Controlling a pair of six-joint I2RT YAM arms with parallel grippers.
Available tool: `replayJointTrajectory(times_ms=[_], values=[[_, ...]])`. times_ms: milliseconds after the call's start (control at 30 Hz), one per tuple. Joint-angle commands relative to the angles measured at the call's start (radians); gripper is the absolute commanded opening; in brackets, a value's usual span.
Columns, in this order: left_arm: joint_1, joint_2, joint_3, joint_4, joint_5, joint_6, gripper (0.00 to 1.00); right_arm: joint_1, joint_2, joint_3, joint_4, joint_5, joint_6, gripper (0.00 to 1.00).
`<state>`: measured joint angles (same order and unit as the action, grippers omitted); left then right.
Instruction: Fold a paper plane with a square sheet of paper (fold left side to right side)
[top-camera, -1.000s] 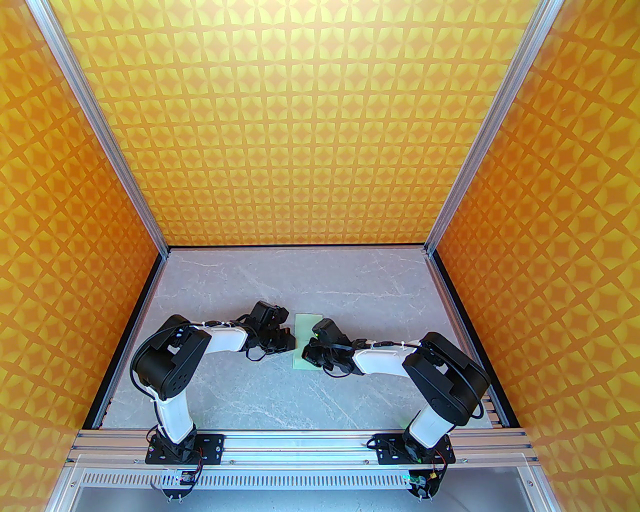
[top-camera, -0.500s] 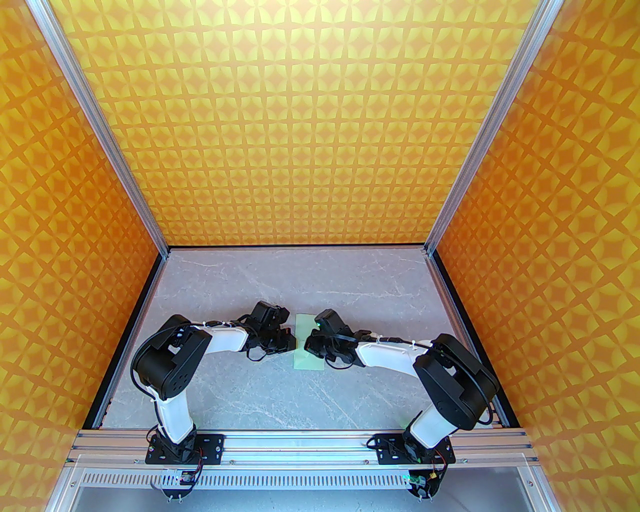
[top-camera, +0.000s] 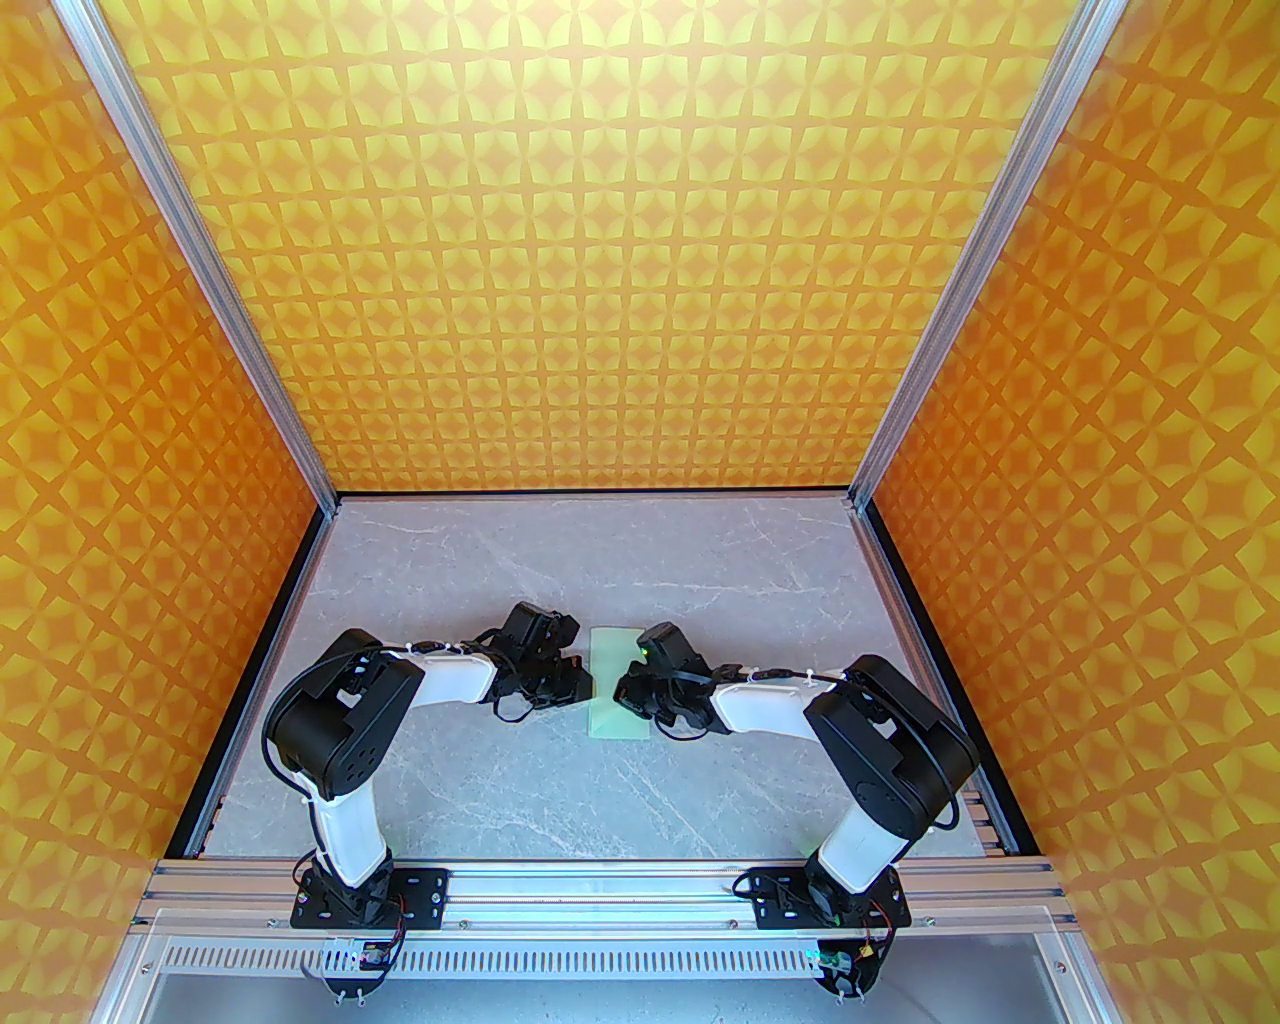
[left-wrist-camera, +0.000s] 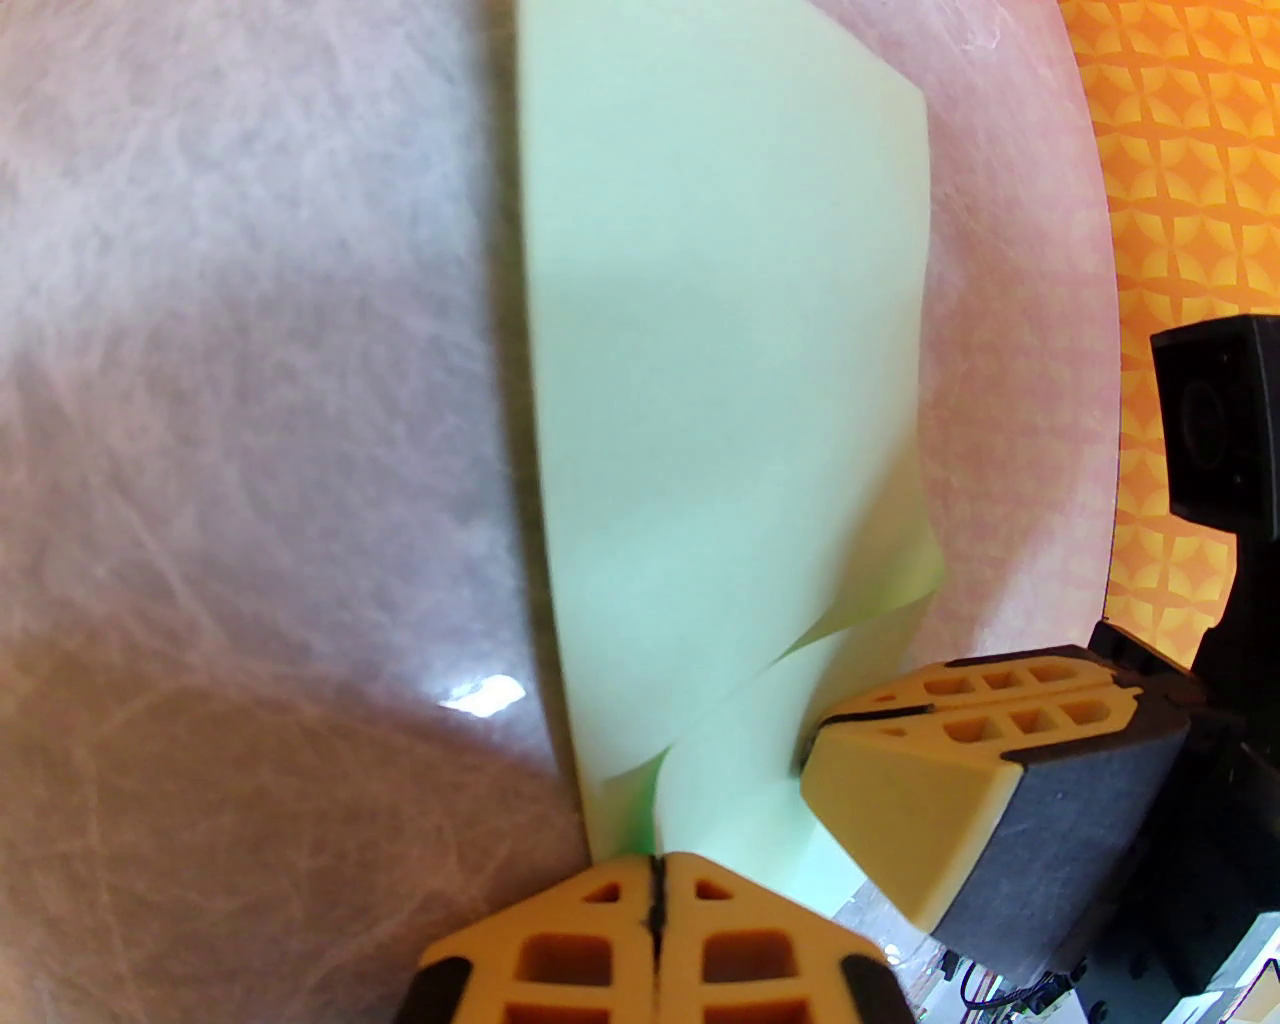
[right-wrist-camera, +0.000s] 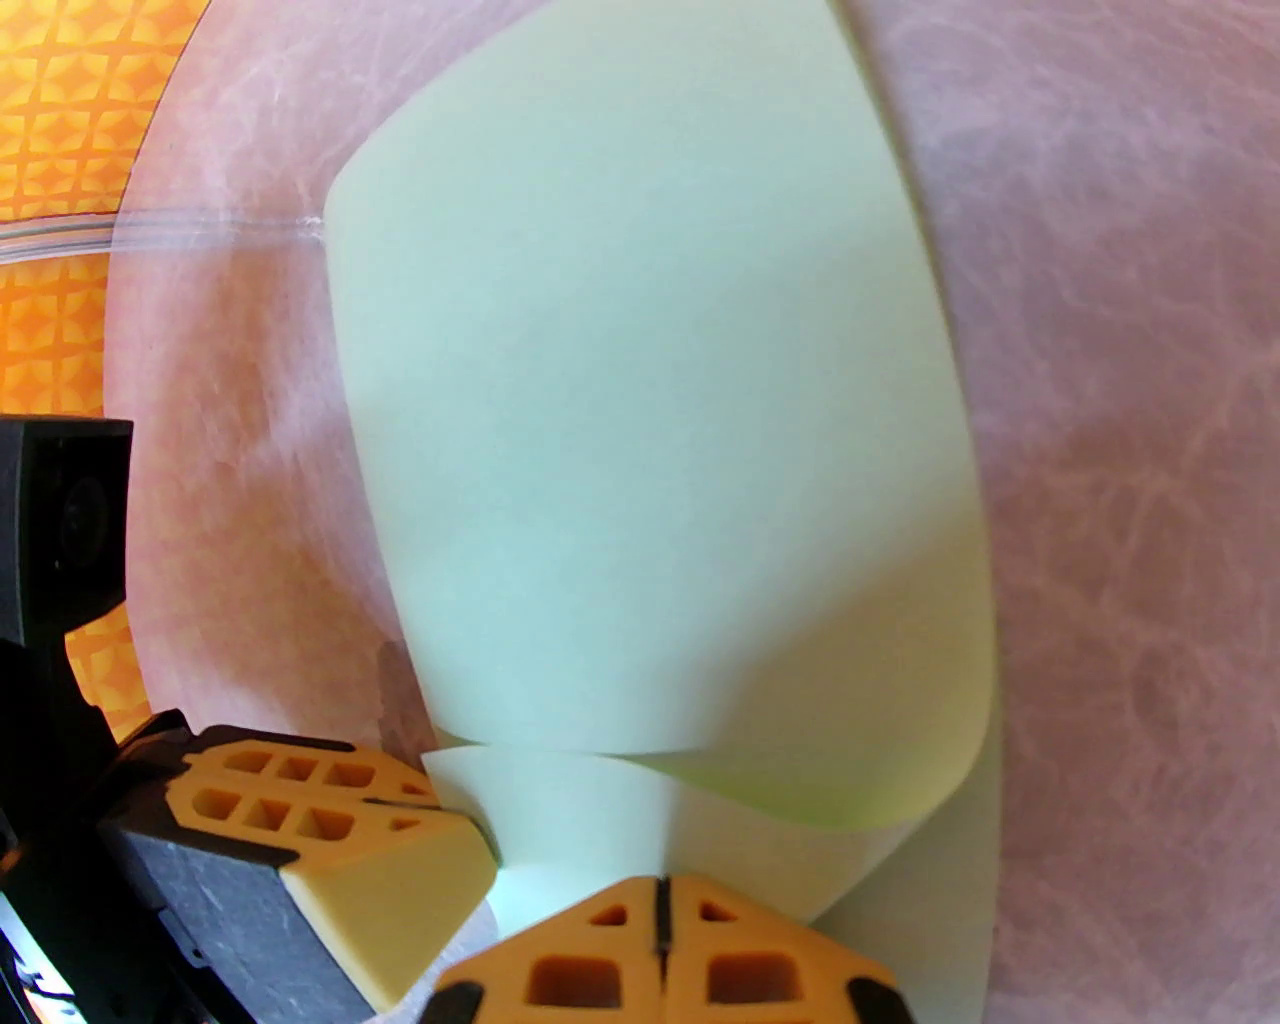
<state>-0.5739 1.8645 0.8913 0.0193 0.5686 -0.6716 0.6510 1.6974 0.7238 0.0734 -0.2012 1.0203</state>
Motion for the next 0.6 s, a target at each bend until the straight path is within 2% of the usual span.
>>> replayJointTrajectory(times_ms=[0, 167, 267, 400, 567], values=[[-0.006, 0.008, 0.021, -0.044, -0.001, 0.024, 0.08, -0.002, 0.027, -0.032, -0.009, 0.002, 0.012, 0.0], [-0.005, -0.088, 0.035, -0.103, -0.014, 0.032, 0.2, -0.002, 0.036, -0.018, -0.026, -0.006, 0.001, 0.0], [-0.009, -0.148, 0.024, -0.119, -0.023, 0.017, 0.22, -0.002, 0.03, -0.02, -0.023, -0.006, 0.002, 0.0], [-0.034, -0.193, -0.002, -0.114, -0.023, -0.004, 0.18, -0.002, 0.031, -0.024, -0.024, -0.004, 0.001, 0.0], [-0.078, -0.166, -0.02, -0.087, -0.024, -0.024, 0.11, -0.002, 0.036, -0.027, -0.015, -0.007, 0.004, 0.0]])
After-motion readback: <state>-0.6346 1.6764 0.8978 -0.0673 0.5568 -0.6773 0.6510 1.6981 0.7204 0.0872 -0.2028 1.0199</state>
